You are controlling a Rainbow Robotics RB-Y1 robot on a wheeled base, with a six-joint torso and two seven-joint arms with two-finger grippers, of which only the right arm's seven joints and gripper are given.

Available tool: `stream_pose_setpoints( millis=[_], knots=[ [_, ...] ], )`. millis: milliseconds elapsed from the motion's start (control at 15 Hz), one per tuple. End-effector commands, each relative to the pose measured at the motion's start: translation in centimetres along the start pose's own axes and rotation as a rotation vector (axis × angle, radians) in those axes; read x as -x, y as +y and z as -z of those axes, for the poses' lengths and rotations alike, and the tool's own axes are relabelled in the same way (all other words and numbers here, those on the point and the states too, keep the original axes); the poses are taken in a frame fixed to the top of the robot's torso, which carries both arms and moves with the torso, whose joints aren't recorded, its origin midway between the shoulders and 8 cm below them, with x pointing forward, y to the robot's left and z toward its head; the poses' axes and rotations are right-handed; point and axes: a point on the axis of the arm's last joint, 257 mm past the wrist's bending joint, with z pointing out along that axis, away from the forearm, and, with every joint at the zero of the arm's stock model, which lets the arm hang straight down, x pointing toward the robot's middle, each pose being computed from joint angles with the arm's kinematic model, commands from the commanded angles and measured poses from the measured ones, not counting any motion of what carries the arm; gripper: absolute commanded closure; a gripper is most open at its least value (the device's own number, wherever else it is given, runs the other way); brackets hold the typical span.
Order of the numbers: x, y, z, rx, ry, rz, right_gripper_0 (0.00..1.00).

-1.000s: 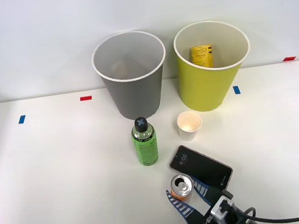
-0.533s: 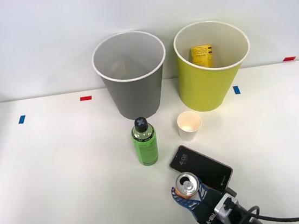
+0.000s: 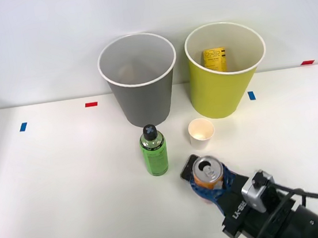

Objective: Put cans in the gray bin, plastic bottles in the light green bin

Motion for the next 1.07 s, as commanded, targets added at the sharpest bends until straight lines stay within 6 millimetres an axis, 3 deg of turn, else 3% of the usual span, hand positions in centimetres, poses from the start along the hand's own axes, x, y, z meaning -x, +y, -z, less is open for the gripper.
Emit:
stream_pose_setpoints(
  millis=[67, 467, 733, 1067],
  knots=[
    [4.7, -1.9, -0.5, -0.021, -0.033, -0.053, 1.0],
    [11.0, -5.7, -3.7, -0.065, -0.122, -0.038, 1.0],
    [14.7, -7.0, -6.1, -0.018, -0.139, -0.099, 1.0],
    [17.3, -9.6, -11.9, -0.017, -0.206, -0.145, 1.0]
  ],
)
